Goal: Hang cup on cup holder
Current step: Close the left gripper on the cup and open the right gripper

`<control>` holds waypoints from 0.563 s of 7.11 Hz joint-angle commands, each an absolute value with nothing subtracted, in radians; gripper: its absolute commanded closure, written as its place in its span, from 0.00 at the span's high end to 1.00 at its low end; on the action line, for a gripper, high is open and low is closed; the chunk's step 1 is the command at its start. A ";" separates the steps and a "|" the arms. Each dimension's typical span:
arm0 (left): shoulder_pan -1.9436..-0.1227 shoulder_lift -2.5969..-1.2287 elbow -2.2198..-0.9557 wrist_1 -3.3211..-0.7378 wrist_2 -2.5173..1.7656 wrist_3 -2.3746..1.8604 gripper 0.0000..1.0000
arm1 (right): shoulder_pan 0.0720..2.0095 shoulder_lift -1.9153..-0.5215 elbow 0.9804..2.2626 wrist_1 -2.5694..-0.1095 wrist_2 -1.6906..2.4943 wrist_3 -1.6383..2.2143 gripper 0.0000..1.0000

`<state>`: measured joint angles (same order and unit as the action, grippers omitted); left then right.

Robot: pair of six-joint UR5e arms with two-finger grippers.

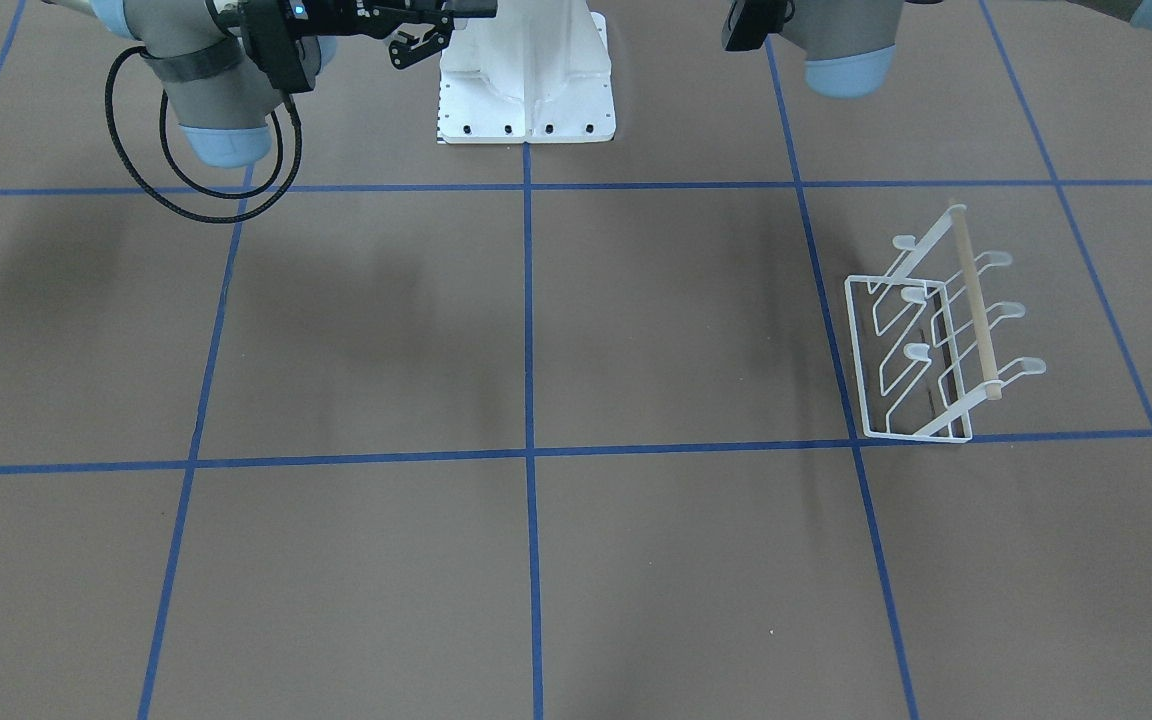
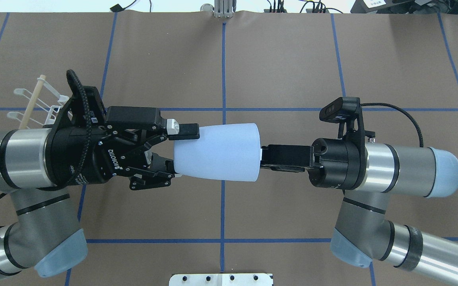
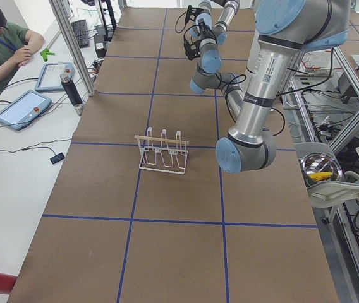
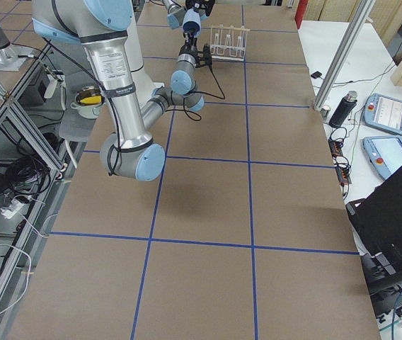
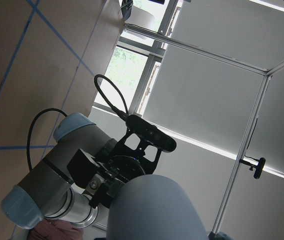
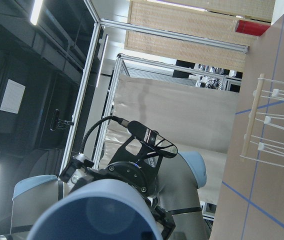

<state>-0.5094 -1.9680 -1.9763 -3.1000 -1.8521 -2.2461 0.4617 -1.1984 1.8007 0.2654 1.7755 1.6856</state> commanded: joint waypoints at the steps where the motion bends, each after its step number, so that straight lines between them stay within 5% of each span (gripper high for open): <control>1: -0.511 -1.962 -1.974 -3.100 -1.856 -2.247 0.00 | 0.466 -1.228 1.804 0.265 1.758 1.683 1.00; 4: -0.528 -1.950 -1.964 -3.088 -1.867 -2.244 0.00 | 0.688 -1.353 1.745 0.230 1.779 1.672 1.00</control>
<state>-0.5167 -1.9525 -1.9704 -3.0970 -1.8596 -2.2466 0.5819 -1.3126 1.7843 0.2507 1.7672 1.6743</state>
